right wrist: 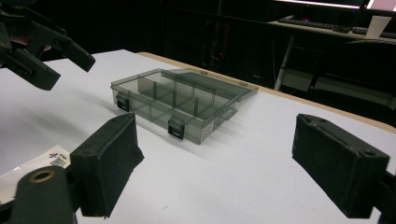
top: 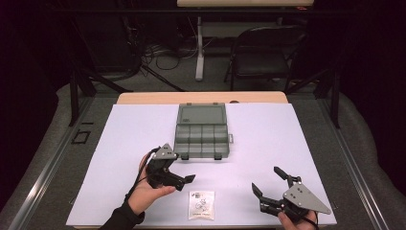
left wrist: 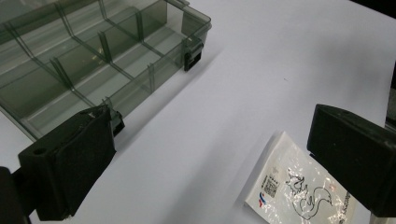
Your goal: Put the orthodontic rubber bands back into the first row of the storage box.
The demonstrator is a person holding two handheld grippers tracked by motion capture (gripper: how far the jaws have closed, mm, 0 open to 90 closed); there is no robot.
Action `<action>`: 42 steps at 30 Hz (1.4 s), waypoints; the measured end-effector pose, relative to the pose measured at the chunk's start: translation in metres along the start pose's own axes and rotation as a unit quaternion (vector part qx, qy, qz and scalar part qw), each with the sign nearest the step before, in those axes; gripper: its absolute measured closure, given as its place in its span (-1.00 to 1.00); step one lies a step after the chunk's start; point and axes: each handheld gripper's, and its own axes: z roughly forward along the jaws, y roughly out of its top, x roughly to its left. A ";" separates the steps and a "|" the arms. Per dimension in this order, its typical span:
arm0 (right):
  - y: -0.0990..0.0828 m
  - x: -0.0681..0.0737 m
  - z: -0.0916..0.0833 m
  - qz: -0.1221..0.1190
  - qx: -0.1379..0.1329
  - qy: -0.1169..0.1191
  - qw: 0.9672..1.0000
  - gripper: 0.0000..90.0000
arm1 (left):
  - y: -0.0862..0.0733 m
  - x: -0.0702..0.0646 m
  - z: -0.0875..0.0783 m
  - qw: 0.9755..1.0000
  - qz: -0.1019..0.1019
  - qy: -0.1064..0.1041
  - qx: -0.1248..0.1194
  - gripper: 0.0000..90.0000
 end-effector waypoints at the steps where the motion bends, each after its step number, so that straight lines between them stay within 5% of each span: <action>1: 0.000 0.000 0.000 0.000 0.000 0.000 1.000 -0.69 | -0.001 0.000 0.002 1.000 0.002 -0.001 0.002 -0.97; 20: 0.000 0.001 0.001 0.002 0.006 0.005 1.000 -0.69 | -0.008 -0.008 0.018 0.999 0.014 -0.014 0.046 -0.62; 31: -0.001 0.002 0.001 0.003 0.007 0.006 1.000 -0.69 | -0.013 -0.015 0.026 0.998 0.031 -0.019 0.051 0.07; 42: -0.001 0.002 0.002 0.000 0.009 0.009 1.000 -0.69 | -0.020 -0.025 0.038 0.995 0.041 -0.055 0.066 0.26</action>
